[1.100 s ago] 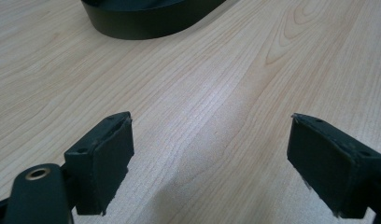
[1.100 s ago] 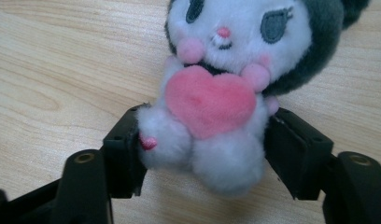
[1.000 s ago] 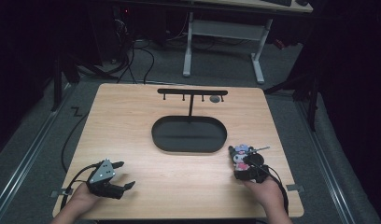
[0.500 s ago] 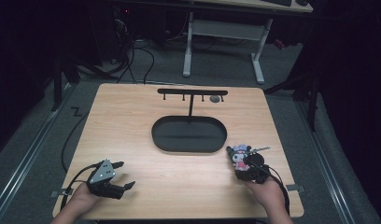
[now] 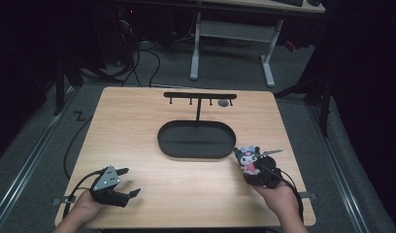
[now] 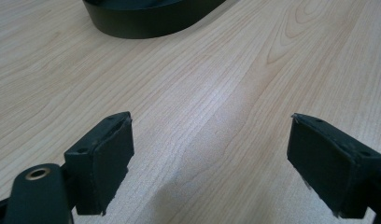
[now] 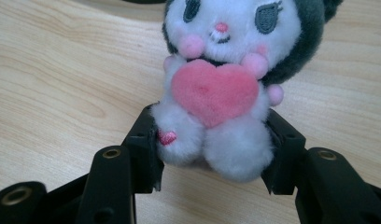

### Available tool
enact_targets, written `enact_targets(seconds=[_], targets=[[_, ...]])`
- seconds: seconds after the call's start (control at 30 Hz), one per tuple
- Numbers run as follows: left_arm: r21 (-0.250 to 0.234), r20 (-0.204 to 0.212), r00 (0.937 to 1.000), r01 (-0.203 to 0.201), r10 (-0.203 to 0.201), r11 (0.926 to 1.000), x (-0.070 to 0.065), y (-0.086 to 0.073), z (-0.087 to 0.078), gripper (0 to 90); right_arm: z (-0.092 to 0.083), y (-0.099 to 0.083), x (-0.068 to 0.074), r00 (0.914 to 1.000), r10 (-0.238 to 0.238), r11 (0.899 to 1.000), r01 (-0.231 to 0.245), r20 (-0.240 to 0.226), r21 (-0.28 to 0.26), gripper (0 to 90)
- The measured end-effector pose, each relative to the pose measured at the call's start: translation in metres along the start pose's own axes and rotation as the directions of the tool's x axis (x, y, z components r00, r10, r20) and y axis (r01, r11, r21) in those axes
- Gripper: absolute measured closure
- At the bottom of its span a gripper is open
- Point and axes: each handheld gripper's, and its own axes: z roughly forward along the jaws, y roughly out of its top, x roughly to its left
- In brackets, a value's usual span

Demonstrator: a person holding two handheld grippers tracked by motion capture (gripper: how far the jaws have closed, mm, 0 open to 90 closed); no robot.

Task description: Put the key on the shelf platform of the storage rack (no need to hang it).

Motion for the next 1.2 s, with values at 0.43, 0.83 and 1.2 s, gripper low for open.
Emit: enact_targets(seconds=[0.43, 0.83, 1.2], targets=[[0.000, 0.002, 1.0000, 0.000, 0.000, 1.0000, 0.000, 0.000, 0.000, 15.5, -0.018, 0.021, 0.010, 0.9997, -0.023, 0.999, 0.023, 0.000, -0.049, 48.5], [-0.005, 0.002, 1.0000, 0.001, -0.001, 1.0000, 0.000, 0.000, -0.001, 15.6, -0.016, 0.045, 0.027, 0.9982, -0.058, 0.996, 0.057, -0.014, -0.062, 48.4], [-0.008, 0.000, 1.0000, 0.003, -0.003, 1.0000, 0.000, -0.001, -0.001, 15.6, -0.002, 0.066, 0.042, 0.9963, -0.082, 0.995, 0.080, -0.029, -0.052, 48.5]])
